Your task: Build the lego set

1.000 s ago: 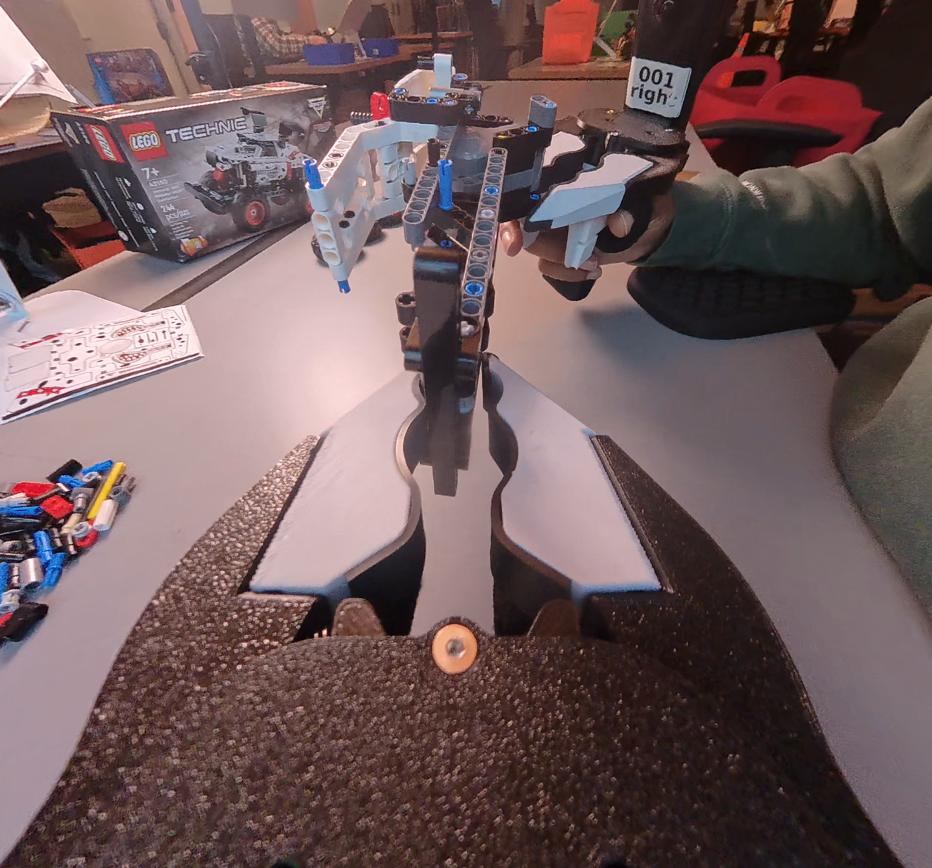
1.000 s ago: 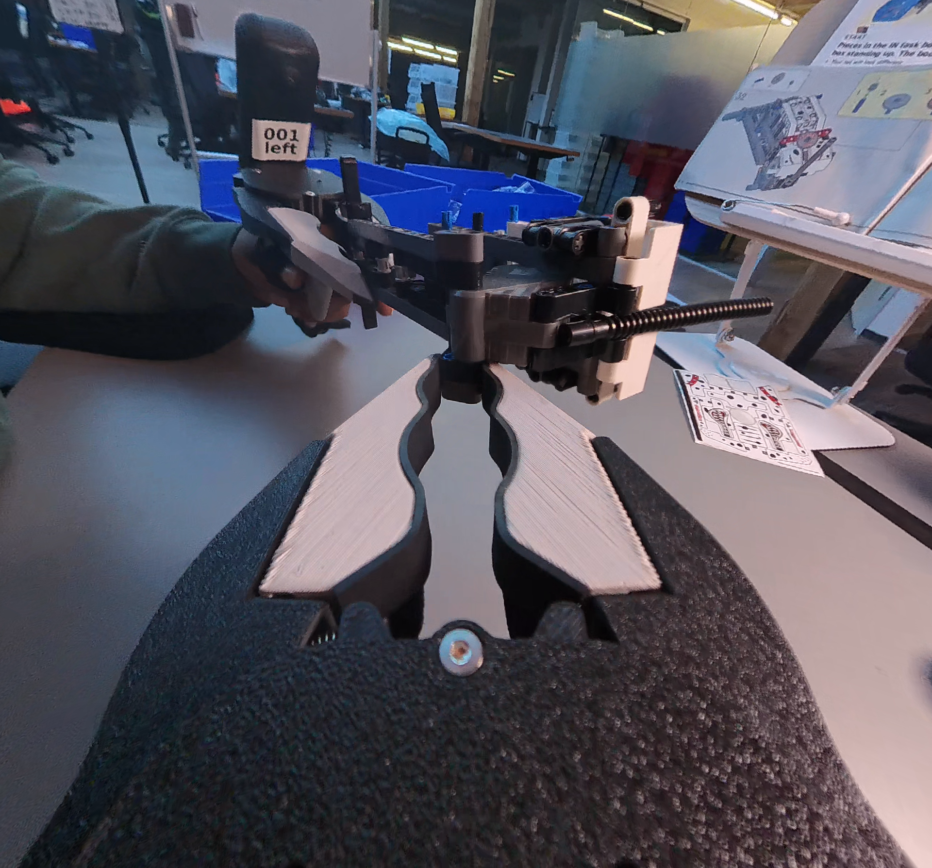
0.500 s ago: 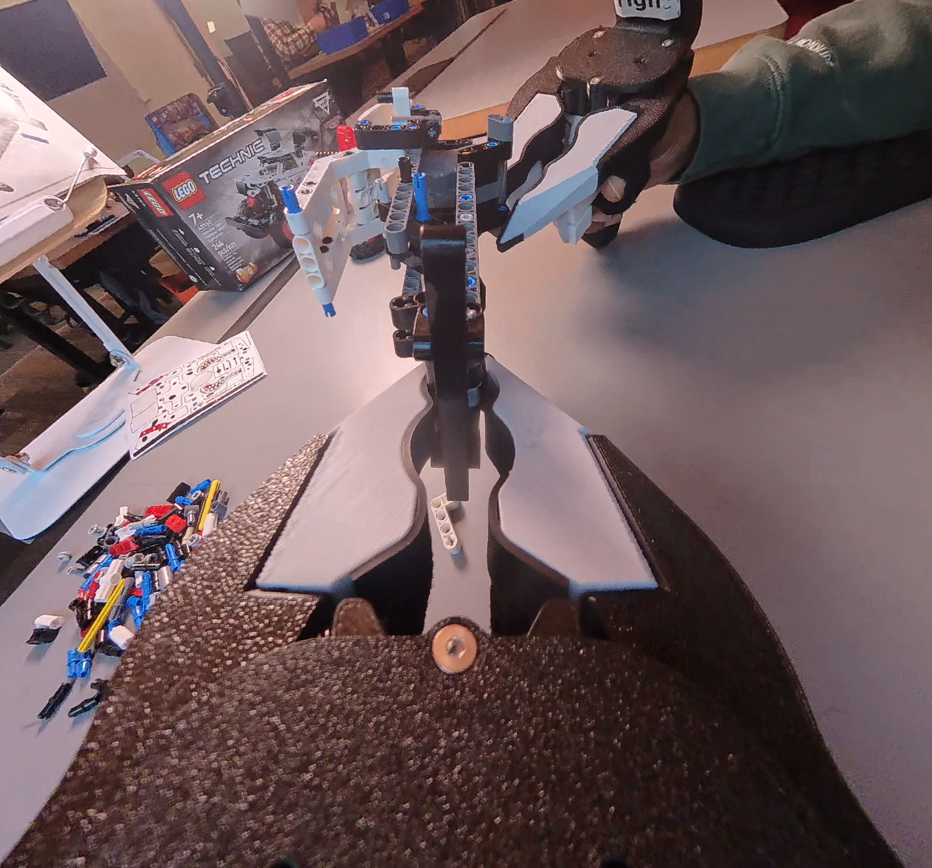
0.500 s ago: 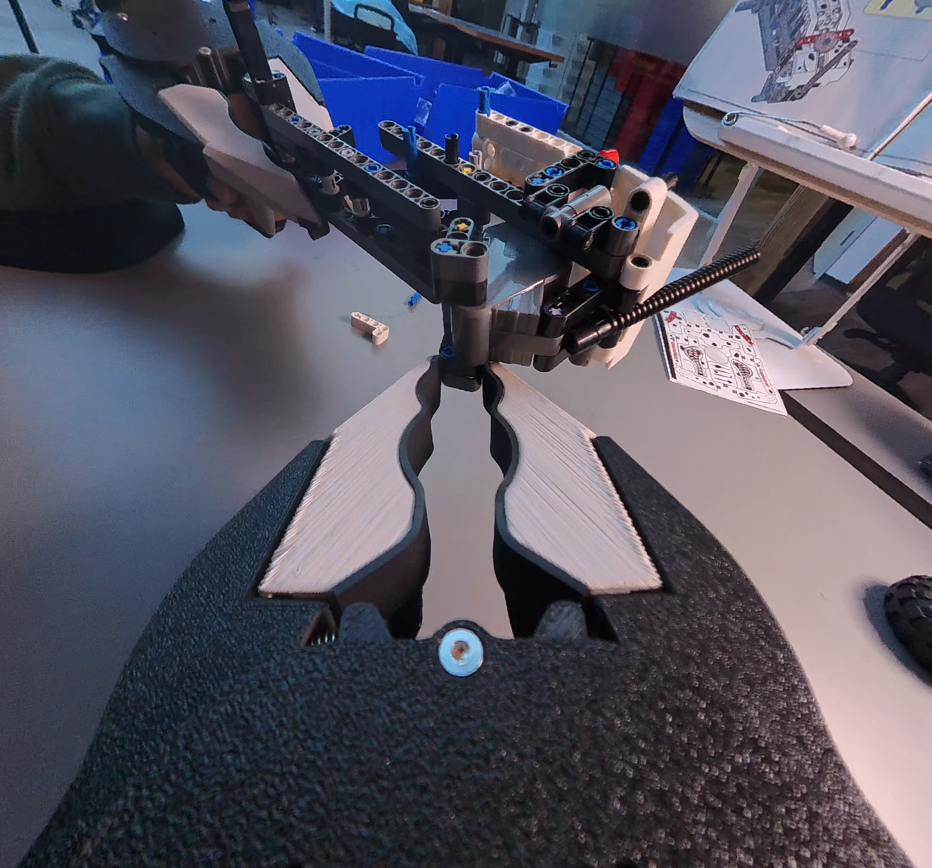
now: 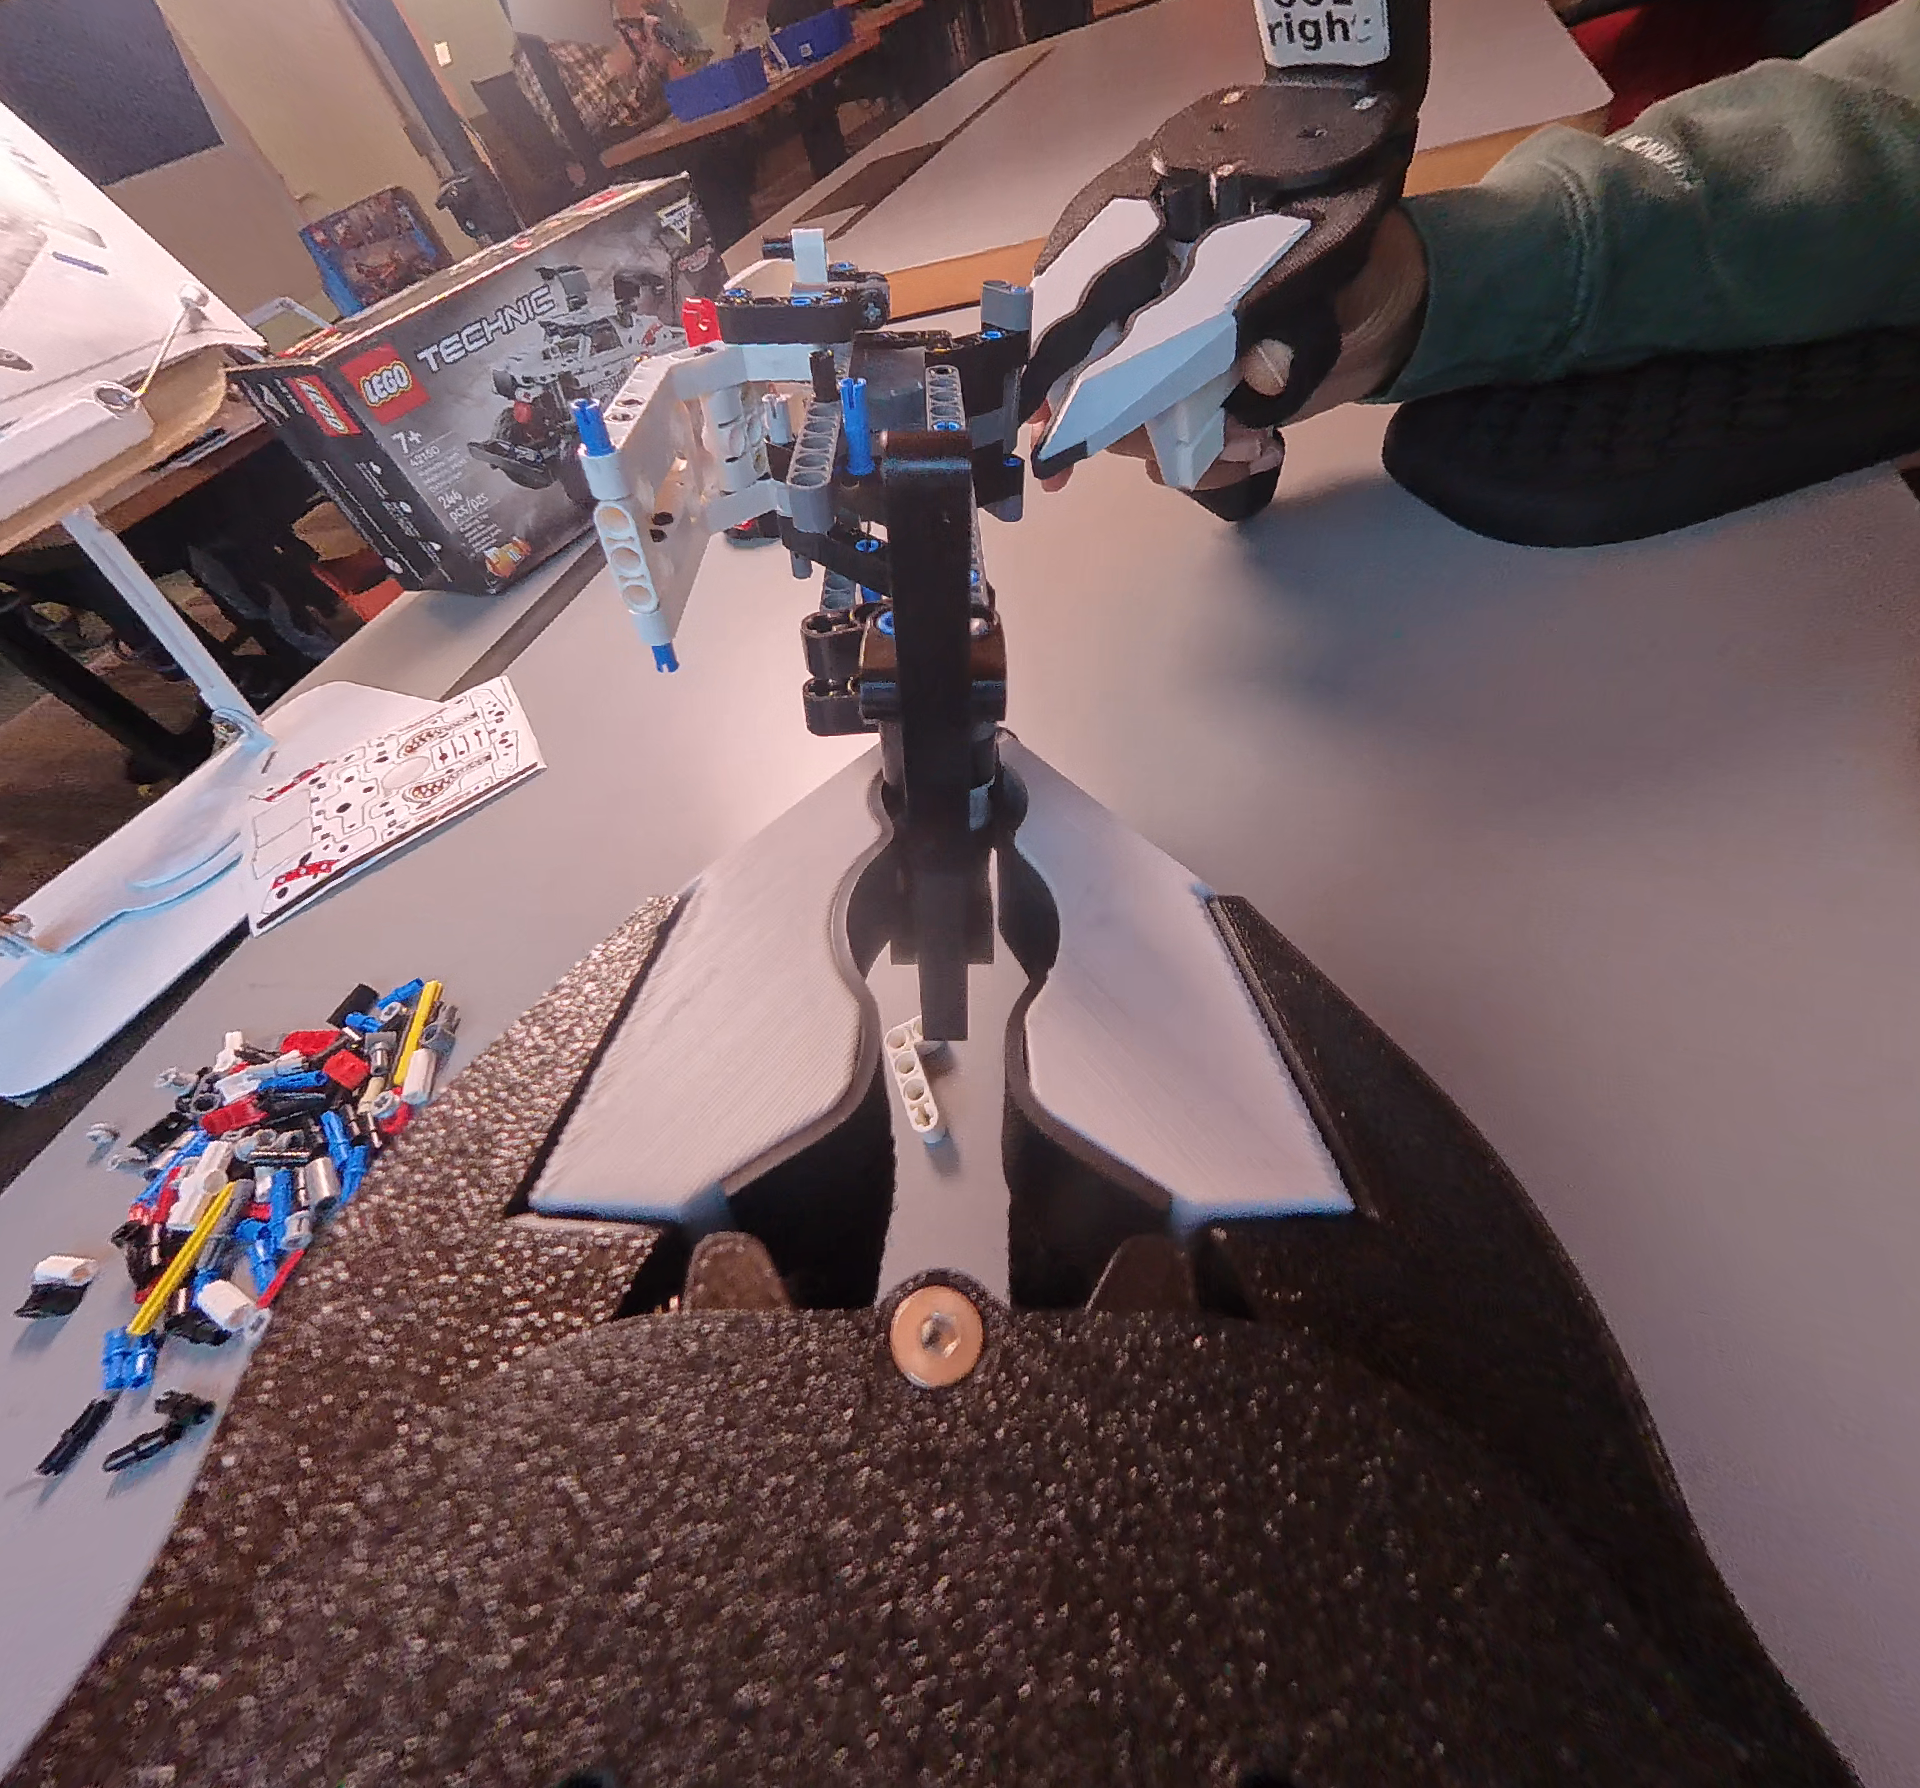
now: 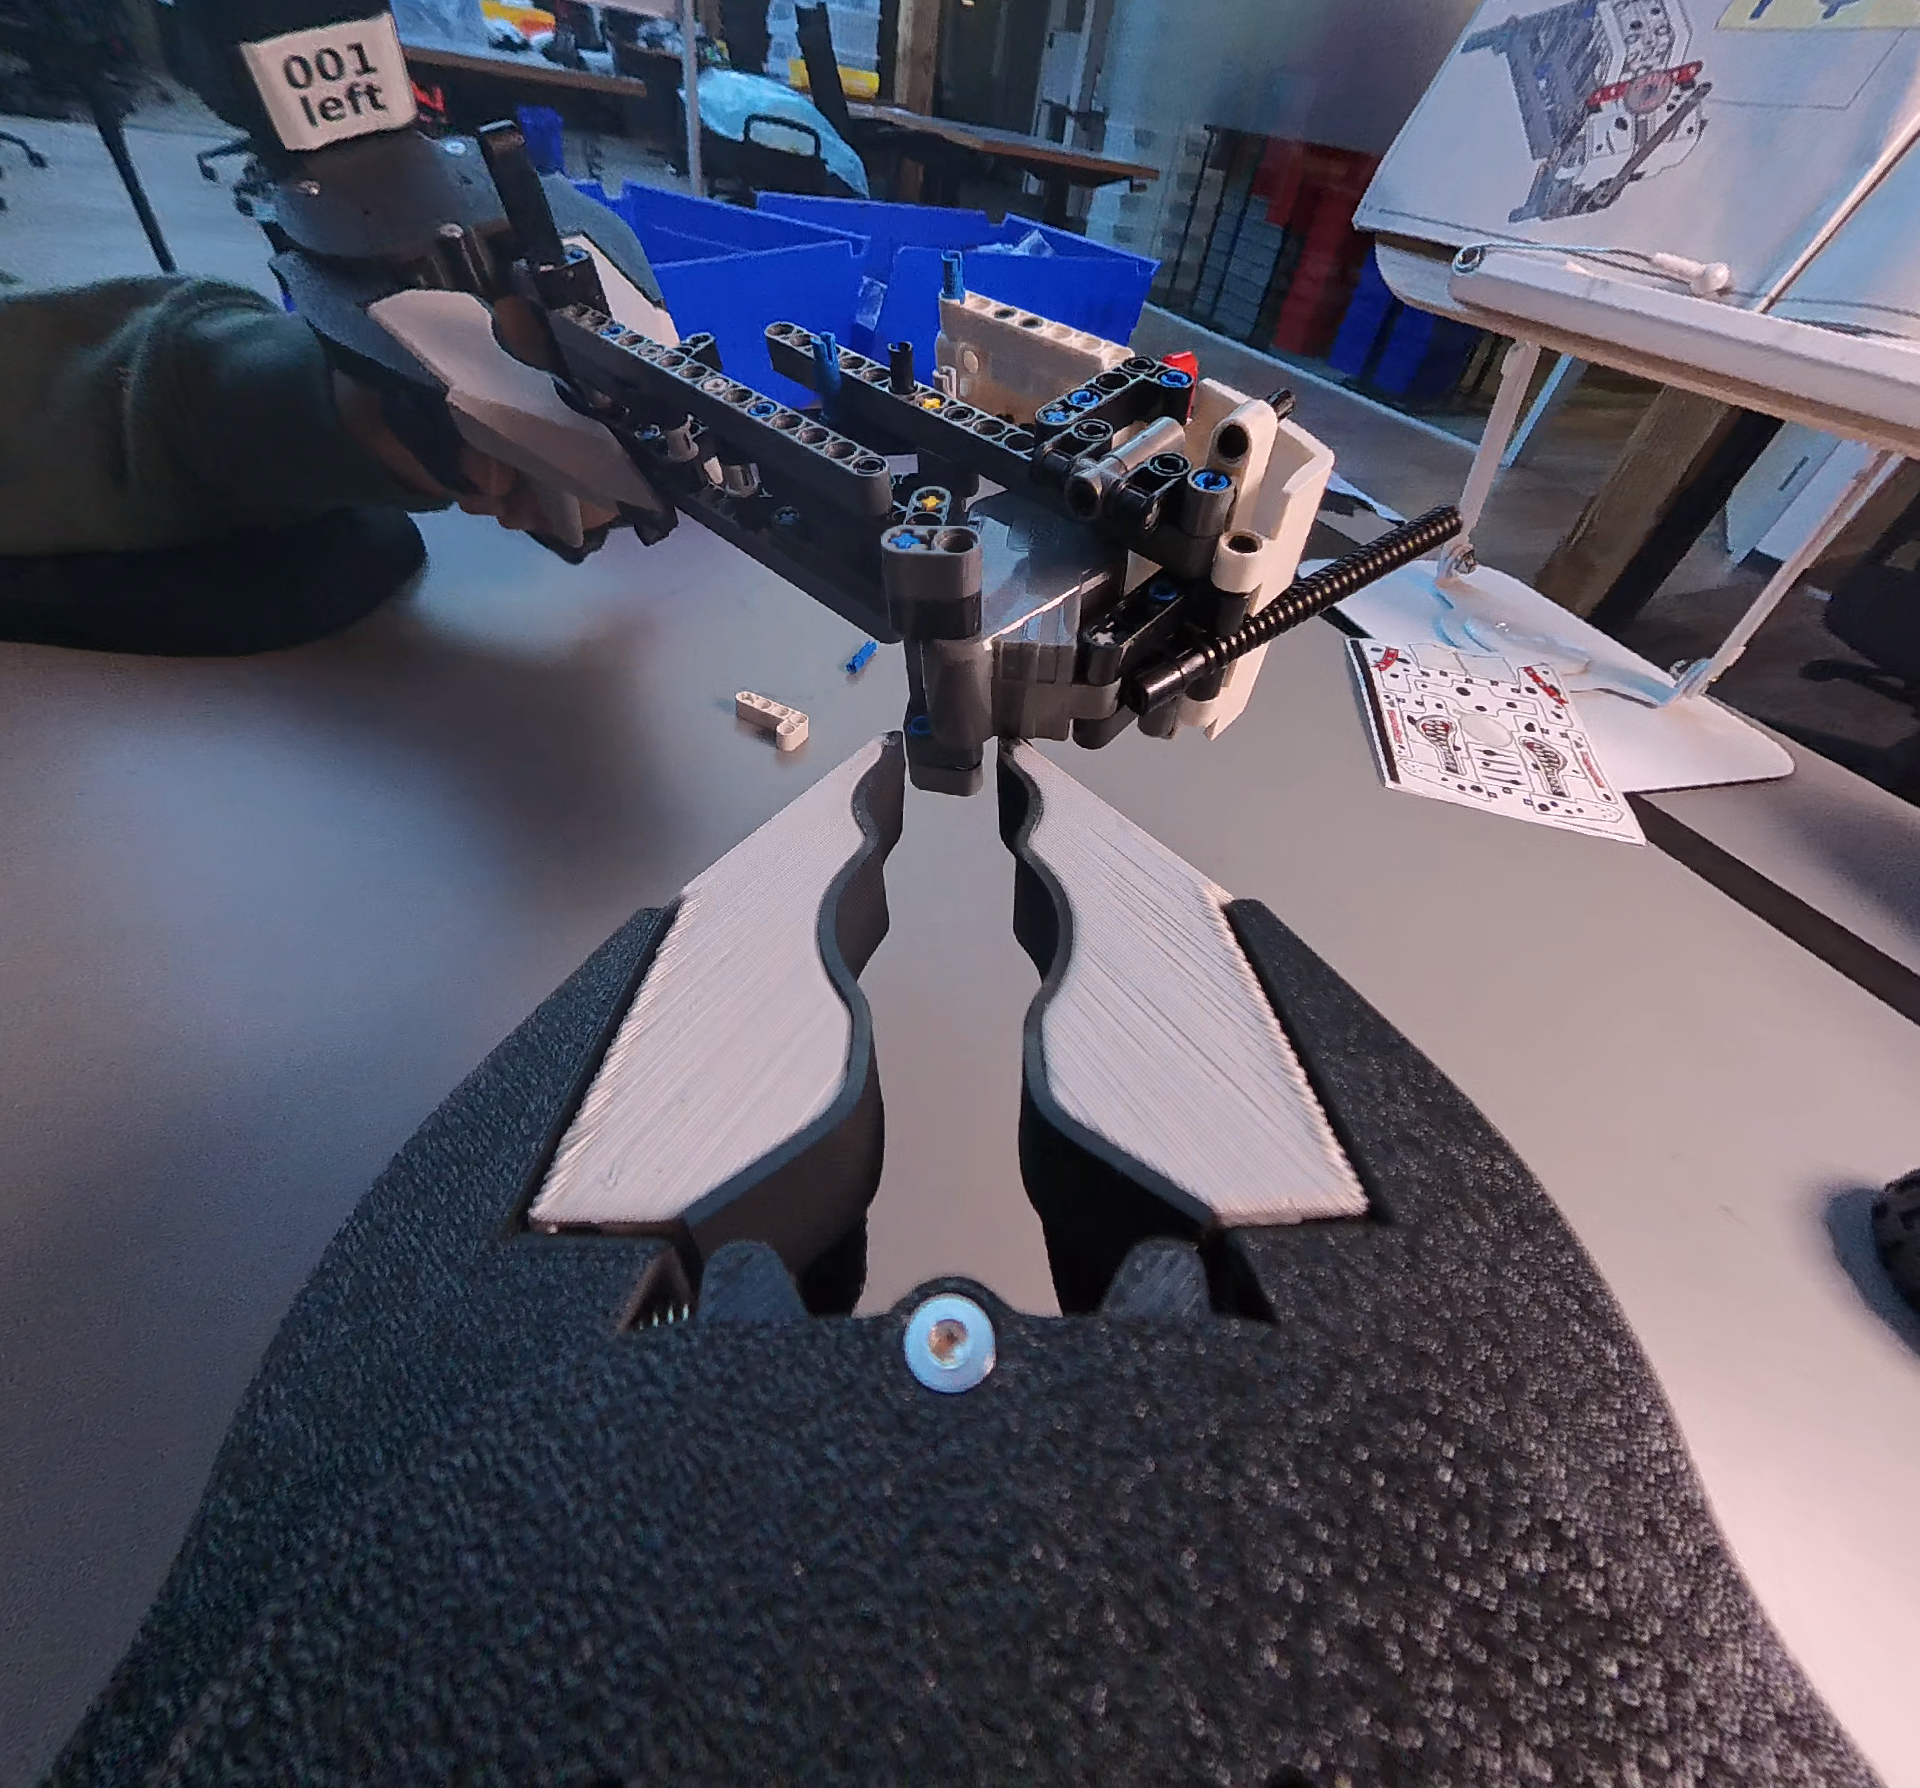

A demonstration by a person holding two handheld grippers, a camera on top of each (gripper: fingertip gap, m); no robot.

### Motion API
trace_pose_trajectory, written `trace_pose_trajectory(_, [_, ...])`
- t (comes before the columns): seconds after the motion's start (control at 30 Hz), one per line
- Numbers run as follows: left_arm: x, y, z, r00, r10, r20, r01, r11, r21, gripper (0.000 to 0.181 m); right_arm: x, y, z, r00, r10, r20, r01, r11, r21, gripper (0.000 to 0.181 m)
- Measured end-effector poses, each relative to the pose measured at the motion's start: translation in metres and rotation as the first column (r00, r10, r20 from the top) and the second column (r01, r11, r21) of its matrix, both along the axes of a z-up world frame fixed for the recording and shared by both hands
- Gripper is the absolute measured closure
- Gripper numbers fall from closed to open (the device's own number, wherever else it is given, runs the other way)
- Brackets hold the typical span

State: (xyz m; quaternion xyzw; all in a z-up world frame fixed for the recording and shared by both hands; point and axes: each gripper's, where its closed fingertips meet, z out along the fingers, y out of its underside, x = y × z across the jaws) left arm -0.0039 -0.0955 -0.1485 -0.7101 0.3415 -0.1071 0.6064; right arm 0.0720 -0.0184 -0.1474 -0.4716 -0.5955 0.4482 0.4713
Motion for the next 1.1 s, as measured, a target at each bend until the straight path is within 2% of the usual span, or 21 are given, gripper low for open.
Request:
trace_pose_trajectory(0.1, [0.001,0.0,0.003,0.998,-0.009,0.067,0.011,1.0,-0.029,0.17,0.001,0.0,0.006,1.0,0.002,-0.025,-0.002,1.0,-0.011,0.163])
trace_pose_trajectory(0.27, [0.002,-0.002,0.01,0.958,-0.04,0.283,0.079,0.989,-0.127,0.17,0.006,0.003,0.02,0.996,0.005,-0.094,-0.011,0.998,-0.063,0.159])
trace_pose_trajectory(0.43, [0.002,-0.003,0.013,0.91,-0.055,0.412,0.141,0.973,-0.182,0.17,0.011,0.01,0.036,0.987,-0.011,-0.16,-0.012,0.99,-0.142,0.137])
trace_pose_trajectory(0.53, [0.002,-0.005,0.016,0.887,-0.073,0.457,0.173,0.968,-0.181,0.17,0.011,0.011,0.038,0.986,-0.019,-0.168,-0.007,0.988,-0.155,0.129])
trace_pose_trajectory(0.9, [0.007,-0.009,0.017,0.869,-0.108,0.484,0.217,0.96,-0.176,0.17,0.009,0.007,0.036,0.987,-0.015,-0.158,-0.007,0.99,-0.138,0.124])
trace_pose_trajectory(1.1, [0.008,-0.011,0.018,0.879,-0.121,0.461,0.213,0.965,-0.154,0.17,0.009,0.005,0.035,0.988,-0.006,-0.153,-0.013,0.992,-0.125,0.124])
